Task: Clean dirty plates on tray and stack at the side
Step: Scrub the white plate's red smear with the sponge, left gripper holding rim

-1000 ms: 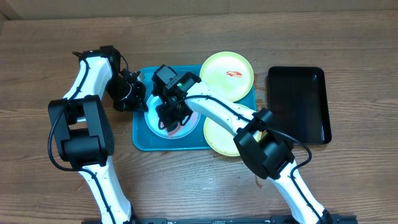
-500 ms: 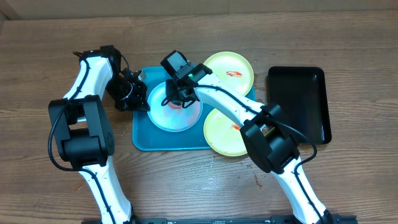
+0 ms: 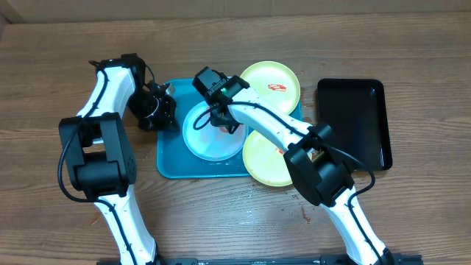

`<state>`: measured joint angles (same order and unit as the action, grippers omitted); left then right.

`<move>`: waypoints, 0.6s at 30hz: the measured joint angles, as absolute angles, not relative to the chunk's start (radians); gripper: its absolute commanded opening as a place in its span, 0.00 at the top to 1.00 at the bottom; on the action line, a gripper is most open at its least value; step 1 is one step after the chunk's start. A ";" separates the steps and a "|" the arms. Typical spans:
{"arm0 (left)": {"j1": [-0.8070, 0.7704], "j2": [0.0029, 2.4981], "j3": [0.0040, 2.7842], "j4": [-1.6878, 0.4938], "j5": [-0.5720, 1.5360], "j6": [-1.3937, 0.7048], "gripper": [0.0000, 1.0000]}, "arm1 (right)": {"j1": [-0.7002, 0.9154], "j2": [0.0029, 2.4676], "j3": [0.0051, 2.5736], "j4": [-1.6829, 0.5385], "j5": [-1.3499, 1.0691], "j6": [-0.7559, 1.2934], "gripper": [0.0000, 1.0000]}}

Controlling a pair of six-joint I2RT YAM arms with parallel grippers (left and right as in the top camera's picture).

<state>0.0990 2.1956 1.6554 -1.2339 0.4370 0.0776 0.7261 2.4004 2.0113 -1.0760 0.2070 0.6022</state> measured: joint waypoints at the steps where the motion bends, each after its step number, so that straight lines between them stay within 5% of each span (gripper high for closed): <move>1: 0.099 2.196 1.655 -1.234 0.437 0.078 0.96 | 0.726 2.400 2.012 -1.093 0.207 0.590 0.96; 14: 0.101 2.196 1.655 -1.222 0.434 0.078 0.95 | 0.688 2.397 2.016 -1.100 0.006 0.392 0.96; 18: 0.099 2.196 1.655 -1.220 0.436 0.086 0.84 | 0.691 2.397 2.014 -1.040 -0.074 0.365 0.96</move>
<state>0.0994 2.1956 1.6554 -1.2198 0.4358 0.0856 0.6910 2.3966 2.0136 -1.0401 -0.0742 0.3649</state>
